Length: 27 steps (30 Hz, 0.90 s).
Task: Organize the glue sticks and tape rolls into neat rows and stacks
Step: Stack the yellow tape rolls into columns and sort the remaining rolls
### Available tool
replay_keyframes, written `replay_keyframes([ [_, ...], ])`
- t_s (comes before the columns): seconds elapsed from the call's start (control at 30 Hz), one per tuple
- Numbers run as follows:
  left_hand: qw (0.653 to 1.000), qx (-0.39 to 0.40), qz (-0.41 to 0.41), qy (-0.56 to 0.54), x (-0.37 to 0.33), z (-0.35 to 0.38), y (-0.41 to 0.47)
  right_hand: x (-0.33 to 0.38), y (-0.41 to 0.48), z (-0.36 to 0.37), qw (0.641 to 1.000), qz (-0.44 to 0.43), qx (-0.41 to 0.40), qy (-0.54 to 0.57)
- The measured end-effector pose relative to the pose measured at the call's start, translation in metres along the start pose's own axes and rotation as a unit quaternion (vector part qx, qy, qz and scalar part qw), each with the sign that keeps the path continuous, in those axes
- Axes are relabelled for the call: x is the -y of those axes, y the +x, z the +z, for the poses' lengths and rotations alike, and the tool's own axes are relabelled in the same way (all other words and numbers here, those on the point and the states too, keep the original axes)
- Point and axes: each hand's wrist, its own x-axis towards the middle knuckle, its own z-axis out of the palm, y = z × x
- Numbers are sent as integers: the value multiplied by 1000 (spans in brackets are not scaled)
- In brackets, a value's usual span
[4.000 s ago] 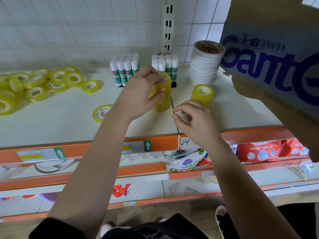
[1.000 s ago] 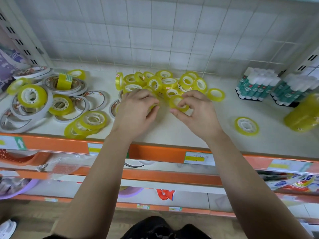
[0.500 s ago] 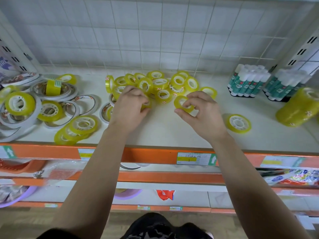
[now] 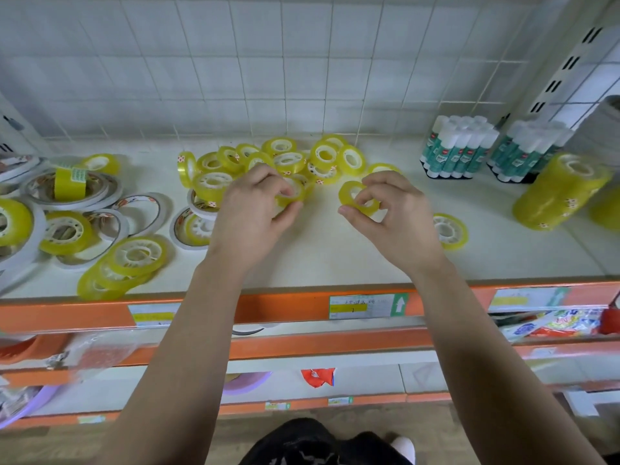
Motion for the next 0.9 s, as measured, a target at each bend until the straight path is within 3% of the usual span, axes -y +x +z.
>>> replay_keyframes([
  [0.57,991,-38,85,-94,-146,82,50,-73,-17,-153,998,-4,-60,-33],
  [0.77,990,-10,86,-112,-202,122,66,-123,-15,-216,991,3,-100,-88],
  [0.9,991,-18,75,-107,-226,139,71,-149,-7,-240,992,7,-78,-97],
])
